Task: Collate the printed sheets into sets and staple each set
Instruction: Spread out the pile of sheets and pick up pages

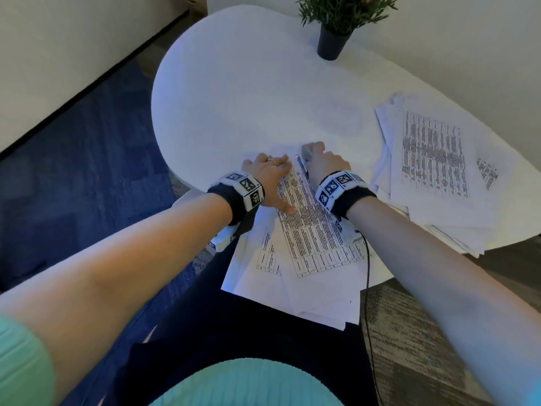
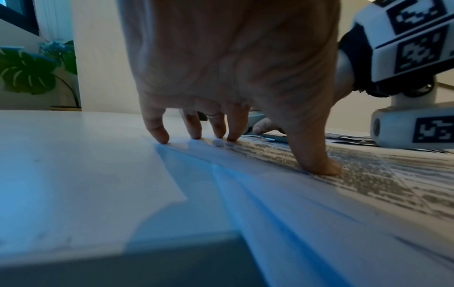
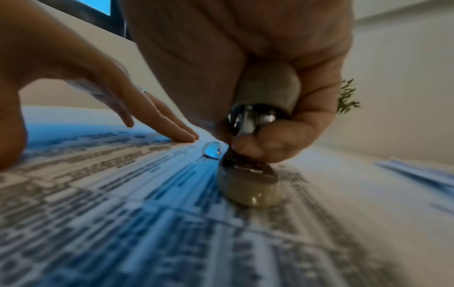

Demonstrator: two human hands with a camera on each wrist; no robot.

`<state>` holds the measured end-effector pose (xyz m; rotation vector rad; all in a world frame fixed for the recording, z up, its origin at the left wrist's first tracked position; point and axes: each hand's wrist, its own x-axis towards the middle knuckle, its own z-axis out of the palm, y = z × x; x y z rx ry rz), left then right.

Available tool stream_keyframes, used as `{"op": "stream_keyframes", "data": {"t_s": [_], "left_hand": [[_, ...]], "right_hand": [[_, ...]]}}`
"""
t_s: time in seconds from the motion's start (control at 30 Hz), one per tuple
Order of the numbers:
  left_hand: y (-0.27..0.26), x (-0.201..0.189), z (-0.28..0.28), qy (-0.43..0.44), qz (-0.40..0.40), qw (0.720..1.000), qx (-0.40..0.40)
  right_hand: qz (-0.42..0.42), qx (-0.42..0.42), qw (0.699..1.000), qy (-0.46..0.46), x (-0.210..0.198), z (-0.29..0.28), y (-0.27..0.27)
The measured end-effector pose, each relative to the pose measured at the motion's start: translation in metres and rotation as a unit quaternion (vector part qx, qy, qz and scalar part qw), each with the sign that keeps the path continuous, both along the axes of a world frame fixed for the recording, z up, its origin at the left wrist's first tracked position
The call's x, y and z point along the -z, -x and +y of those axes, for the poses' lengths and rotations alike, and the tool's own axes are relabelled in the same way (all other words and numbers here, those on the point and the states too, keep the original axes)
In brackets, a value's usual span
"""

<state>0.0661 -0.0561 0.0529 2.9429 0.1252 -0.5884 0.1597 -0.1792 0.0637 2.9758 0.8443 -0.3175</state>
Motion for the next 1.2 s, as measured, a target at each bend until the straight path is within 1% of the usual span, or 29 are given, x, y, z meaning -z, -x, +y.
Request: {"op": "stream_keyframes", "data": {"t_s": [0.13,0.17,0.3,0.33,0.43,0.5,0.57,0.63,0.67,0.7,0.83,0.93,1.0,1.1,1.13,1.17,1.2], "left_hand": [[0.0,-0.005,-0.005,-0.011,0.014,1.0,-0.015],[0.0,-0.006,-0.006,-0.012,0.015,1.0,-0.016],[-0.001,-0.006,-0.007,-0.01,0.024,1.0,-0.013],[-0.001,-0.006,-0.008,-0.013,0.026,1.0,-0.013],[-0.003,-0.009,-0.009,-0.019,0.033,0.999,-0.012],[-0.003,-0.009,-0.009,-0.021,0.033,0.999,-0.012],[-0.003,-0.01,-0.008,-0.025,0.034,0.999,-0.009],[-0.003,-0.01,-0.008,-0.026,0.035,0.999,-0.008],[-0.003,-0.009,-0.008,-0.026,0.034,0.999,-0.008],[-0.003,-0.009,-0.008,-0.025,0.035,0.999,-0.009],[-0.003,-0.01,-0.008,-0.021,0.034,0.999,-0.008],[-0.002,-0.009,-0.007,-0.018,0.033,0.999,-0.007],[-0.002,-0.009,-0.003,-0.003,0.035,0.999,-0.007],[-0.004,-0.01,0.005,0.036,0.028,0.999,-0.017],[-0.004,-0.011,0.007,0.061,0.018,0.997,-0.034],[-0.006,-0.013,0.008,0.103,0.001,0.992,-0.068],[-0.007,-0.014,0.008,0.164,-0.022,0.979,-0.118]], "right_hand": [[0.025,0.074,0.997,-0.026,0.006,0.016,0.002],[0.022,0.072,0.997,-0.025,0.007,0.018,-0.001],[-0.025,0.003,1.0,0.013,0.006,0.015,-0.011],[-0.02,0.002,1.0,0.016,0.005,0.015,-0.012],[0.029,0.049,0.998,0.001,0.003,0.022,-0.013],[0.038,0.045,0.998,-0.001,0.004,0.026,-0.015],[0.007,0.024,1.0,0.001,0.005,0.026,-0.018],[-0.03,-0.012,0.999,0.022,0.008,0.025,-0.022],[-0.037,-0.016,0.999,0.027,0.01,0.025,-0.023],[-0.029,-0.01,0.999,0.02,0.009,0.025,-0.022],[0.056,0.068,0.995,-0.052,-0.002,0.032,-0.028],[0.101,0.095,0.987,-0.083,-0.01,0.035,-0.037],[0.101,0.079,0.988,-0.089,-0.015,0.03,-0.036],[0.098,0.028,0.99,-0.099,-0.021,0.01,-0.026],[0.102,0.019,0.988,-0.116,-0.024,0.002,-0.022],[0.107,0.011,0.984,-0.139,-0.028,-0.007,-0.018],[0.113,0.0,0.98,-0.162,-0.032,-0.014,-0.015]]}}
